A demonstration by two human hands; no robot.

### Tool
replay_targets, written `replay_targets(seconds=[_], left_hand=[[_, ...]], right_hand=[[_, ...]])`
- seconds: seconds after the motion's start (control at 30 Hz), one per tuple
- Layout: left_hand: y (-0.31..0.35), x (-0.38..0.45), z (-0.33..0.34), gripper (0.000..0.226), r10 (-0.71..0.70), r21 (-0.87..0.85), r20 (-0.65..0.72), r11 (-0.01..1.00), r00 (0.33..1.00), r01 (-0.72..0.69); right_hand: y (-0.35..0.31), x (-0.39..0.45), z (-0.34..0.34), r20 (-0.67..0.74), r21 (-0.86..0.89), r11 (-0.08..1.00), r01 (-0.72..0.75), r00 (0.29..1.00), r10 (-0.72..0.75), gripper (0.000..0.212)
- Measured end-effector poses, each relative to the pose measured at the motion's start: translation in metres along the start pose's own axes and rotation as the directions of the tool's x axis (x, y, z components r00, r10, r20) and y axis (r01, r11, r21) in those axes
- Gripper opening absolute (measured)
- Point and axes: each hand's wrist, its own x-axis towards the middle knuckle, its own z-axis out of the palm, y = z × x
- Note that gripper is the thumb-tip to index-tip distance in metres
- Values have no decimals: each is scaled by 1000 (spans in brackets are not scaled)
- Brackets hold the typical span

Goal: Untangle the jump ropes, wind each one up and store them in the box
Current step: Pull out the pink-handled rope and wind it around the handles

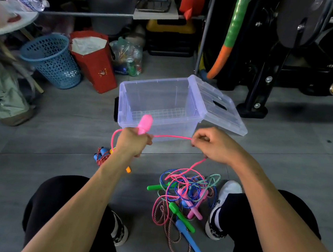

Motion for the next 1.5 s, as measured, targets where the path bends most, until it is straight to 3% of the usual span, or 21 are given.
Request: replay_targets(seconds=[0.07, 0.2, 0.27, 0.37, 0.47, 0.57, 0.6, 0.67, 0.73, 0.9, 0.97, 1.07, 1.2, 1.3, 1.37, 1.43, 1.5], left_hand=[[3, -5, 8, 17, 63, 52, 87, 996, 994, -68], [20, -22, 14, 29, 151, -200, 375, 977, 915, -79], [26, -30, 12, 26, 189, -186, 462, 976, 867, -114], [28, -31, 10, 18, 222, -162, 356, 971, 908, -174], [28, -22, 3, 15, 213, -387, 145, 911, 966, -143], [27, -8, -10, 12, 66, -525, 42, 850, 997, -34], [25, -4, -13, 9, 41, -446, 33, 895, 999, -22], [20, -4, -12, 4, 68, -126, 19, 990, 997, -65], [20, -13, -6, 9, 134, -6, 42, 991, 990, -134], [29, -33, 8, 37, 238, -110, 383, 971, 892, -212], [30, -38, 7, 33, 274, -81, 444, 960, 853, -267], [30, -40, 6, 24, 321, -67, 432, 943, 843, -325], [29, -31, 4, 26, 297, -352, 172, 909, 939, -223], [31, -22, -4, 23, 190, -479, -1, 862, 982, -167], [28, -15, -7, 18, 108, -383, -24, 917, 994, -108], [22, -12, -8, 13, 113, -39, 1, 993, 994, -112], [17, -18, -5, 12, 235, 277, 68, 929, 970, -245]], right_hand=[[-2, 0, 2, -33, 30, 997, 70, 997, -69, 16], [-13, 1, 8, -83, 37, 984, 173, 982, -170, 18], [-19, 1, 11, -118, 59, 978, 200, 974, -192, 17], [-21, 0, 9, -139, 86, 982, 168, 978, -155, 22], [-13, 0, 0, -112, -20, 999, 28, 993, -30, 27], [-3, -3, -12, -103, -118, 990, -79, 992, 67, 28], [-2, -4, -14, -105, -88, 993, -78, 992, 69, 25], [-2, -7, -15, -122, 31, 999, -23, 992, 27, 24], [-6, -9, -11, -140, 100, 992, 76, 988, -62, 24], [-20, -9, 6, -108, 132, 969, 209, 975, -196, 30], [-23, -8, 8, -105, 142, 965, 219, 973, -205, 29], [-23, -8, 9, -95, 146, 969, 202, 977, -189, 23], [-19, -9, 2, -40, 218, 972, 92, 996, -85, 23], [-11, -8, -4, -38, 154, 988, 27, 999, -22, 25], [-4, -5, -7, -100, 72, 996, 45, 994, -37, 24], [-1, -6, -9, -167, 18, 995, 97, 982, -93, 24], [-3, -8, -8, -185, -4, 986, 164, 969, -162, 24]])
